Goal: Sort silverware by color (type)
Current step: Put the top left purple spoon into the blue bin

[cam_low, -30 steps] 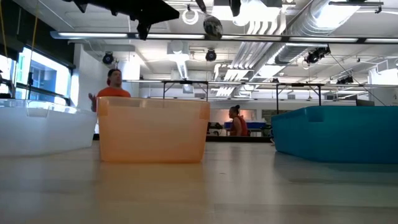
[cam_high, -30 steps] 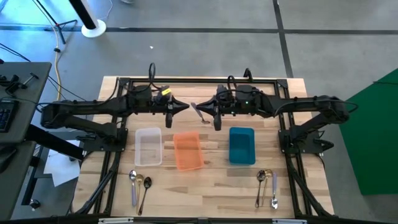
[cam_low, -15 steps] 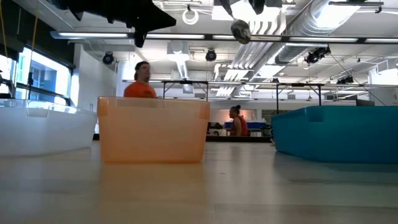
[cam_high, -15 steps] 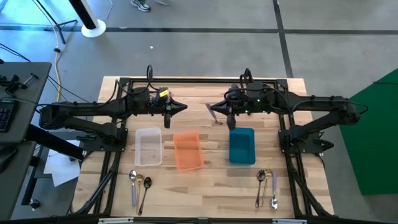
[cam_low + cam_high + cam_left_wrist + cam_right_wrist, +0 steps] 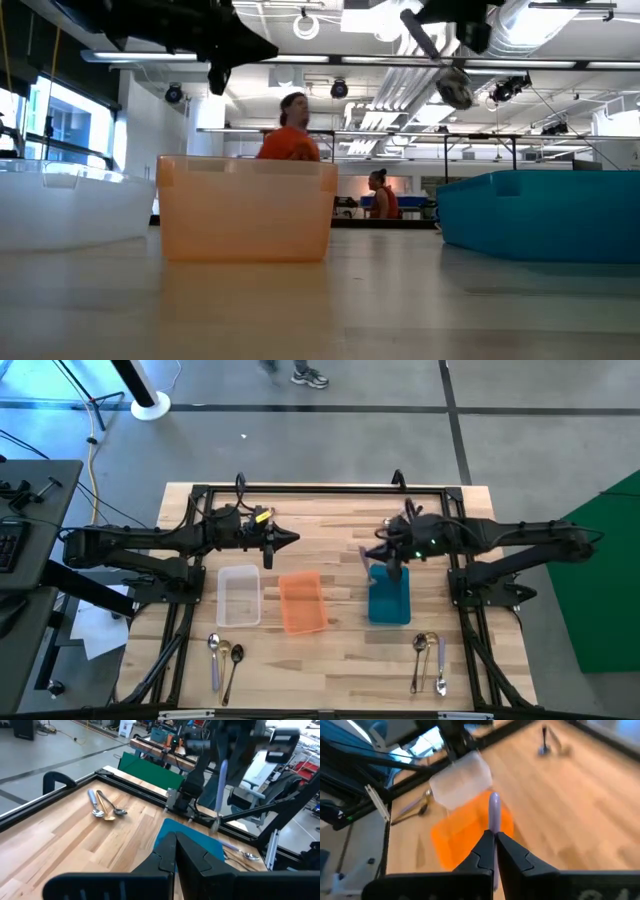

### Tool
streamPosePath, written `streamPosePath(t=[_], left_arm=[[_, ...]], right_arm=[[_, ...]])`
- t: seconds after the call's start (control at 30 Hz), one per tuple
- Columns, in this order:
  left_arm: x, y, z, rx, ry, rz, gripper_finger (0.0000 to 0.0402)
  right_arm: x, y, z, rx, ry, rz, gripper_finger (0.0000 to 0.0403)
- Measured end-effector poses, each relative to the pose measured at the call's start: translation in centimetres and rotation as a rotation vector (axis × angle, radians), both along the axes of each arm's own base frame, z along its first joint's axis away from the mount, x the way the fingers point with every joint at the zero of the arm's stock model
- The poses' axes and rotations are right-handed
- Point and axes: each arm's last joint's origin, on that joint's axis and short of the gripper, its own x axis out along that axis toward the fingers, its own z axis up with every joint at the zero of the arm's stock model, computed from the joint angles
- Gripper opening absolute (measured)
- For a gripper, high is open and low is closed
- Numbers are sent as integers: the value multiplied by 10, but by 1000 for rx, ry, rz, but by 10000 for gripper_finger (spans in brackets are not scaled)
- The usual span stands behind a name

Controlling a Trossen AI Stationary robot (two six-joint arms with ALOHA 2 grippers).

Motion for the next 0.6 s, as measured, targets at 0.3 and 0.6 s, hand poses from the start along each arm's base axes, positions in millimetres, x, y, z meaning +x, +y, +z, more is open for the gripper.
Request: streamPosePath(t=[0.3, 0.6], left_arm=[[0, 0, 2, 12, -19, 1, 0], [0, 0, 2, 12, -19, 0, 0]], right_arm=[[-39, 14, -53, 209, 73, -156, 1], [-47, 17, -83, 249, 202, -169, 0]])
